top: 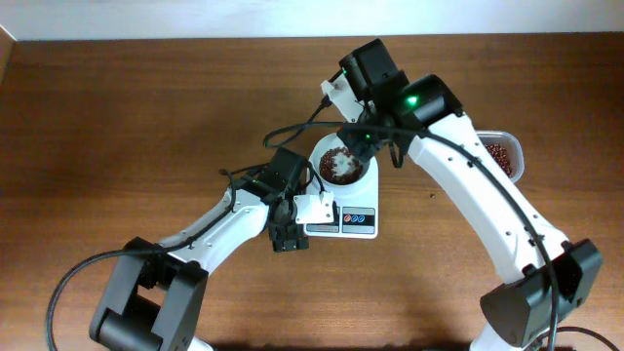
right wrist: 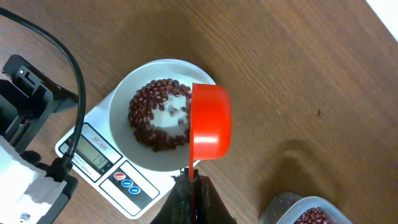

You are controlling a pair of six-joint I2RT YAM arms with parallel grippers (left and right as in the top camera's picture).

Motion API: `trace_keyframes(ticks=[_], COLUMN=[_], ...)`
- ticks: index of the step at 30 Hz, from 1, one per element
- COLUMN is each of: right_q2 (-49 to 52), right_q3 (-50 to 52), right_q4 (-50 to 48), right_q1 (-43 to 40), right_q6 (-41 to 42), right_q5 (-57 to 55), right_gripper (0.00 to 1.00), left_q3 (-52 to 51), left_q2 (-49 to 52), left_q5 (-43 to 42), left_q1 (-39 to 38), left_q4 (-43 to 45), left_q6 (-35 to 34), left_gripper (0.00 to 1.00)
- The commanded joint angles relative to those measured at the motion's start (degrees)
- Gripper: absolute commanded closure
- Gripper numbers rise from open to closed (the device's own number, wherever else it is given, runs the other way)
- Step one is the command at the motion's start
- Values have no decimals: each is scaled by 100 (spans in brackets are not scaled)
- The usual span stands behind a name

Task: Scoop item into bowl and weigh 50g on scale
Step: 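Carry the scoop left over the white bowl and pour beans in, then return the scoop to the bean tub and refill it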

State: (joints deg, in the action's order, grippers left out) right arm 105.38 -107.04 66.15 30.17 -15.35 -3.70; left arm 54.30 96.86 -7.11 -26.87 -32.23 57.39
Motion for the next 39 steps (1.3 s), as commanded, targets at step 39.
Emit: trace_keyframes(ticks=[39], right_q2=[-2], right_q3=[3108], right_q4=[-1322], right_q1=[-5449], right_q6=[1436], right_q5=[4205], right_gripper=[96], left_q3=[-39], left_q2=[-83], left_q5=[-122], left_q1=[2], left_q4=[9], left_q6=[-74], left_gripper=[1])
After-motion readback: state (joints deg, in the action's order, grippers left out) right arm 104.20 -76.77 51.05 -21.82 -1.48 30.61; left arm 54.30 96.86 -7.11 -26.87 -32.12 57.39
